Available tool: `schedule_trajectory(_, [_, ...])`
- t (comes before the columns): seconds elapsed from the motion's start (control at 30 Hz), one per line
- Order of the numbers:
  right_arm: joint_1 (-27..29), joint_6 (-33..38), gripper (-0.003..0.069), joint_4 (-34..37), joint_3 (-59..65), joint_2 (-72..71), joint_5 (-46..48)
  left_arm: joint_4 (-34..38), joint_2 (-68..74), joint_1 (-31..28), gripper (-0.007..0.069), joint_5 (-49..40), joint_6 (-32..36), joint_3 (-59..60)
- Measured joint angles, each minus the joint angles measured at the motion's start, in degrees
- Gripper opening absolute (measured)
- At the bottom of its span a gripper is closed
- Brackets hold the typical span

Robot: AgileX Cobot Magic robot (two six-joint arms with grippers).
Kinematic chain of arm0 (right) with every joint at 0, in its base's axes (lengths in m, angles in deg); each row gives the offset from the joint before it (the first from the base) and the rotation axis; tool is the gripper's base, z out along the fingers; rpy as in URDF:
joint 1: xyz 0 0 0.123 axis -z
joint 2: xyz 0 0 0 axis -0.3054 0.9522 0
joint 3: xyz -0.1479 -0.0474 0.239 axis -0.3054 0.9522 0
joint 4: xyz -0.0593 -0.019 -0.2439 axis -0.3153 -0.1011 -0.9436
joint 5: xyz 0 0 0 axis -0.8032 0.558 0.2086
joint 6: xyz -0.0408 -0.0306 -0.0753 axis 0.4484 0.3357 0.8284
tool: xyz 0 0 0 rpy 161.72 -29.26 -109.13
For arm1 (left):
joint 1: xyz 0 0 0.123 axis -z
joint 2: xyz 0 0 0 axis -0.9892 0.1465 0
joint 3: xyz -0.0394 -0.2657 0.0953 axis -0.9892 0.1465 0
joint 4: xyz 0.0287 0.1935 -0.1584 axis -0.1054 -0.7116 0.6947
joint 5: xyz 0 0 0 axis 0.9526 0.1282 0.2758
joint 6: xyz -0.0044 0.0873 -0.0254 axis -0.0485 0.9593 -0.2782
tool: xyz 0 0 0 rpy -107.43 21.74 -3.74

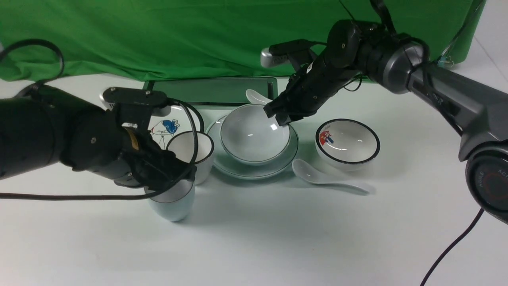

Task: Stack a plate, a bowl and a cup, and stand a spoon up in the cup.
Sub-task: Use the right arm to put the blue rice bowl into the blue large plate in the middle

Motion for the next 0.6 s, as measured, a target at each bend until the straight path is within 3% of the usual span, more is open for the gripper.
schedule_trajectory(0.17, [0.0, -0.6, 0.0125, 0.0, -0.1, 0.0, -1.1, -0.2, 0.0, 0.0, 0.0435, -4.3, -0.2, -1.6])
schedule_trajectory(0.27, [0.0, -0.6, 0.0167, 0.1, -0.3, 0.0, -1.4, -1.7, 0.0, 0.0, 0.0486, -6.2, -1.4, -2.6])
schedule_trajectory(0.5, [0.0, -0.7, 0.0243, 0.2, -0.5, 0.0, 0.2, -3.7, 0.2, 0.0, 0.0475, -8.4, -4.0, -3.1])
schedule_trajectory(0.6, [0.0, -0.7, 0.0247, -0.2, -2.8, 0.0, 6.1, -3.9, 0.2, 0.0, 0.0461, -10.3, -4.1, -4.1])
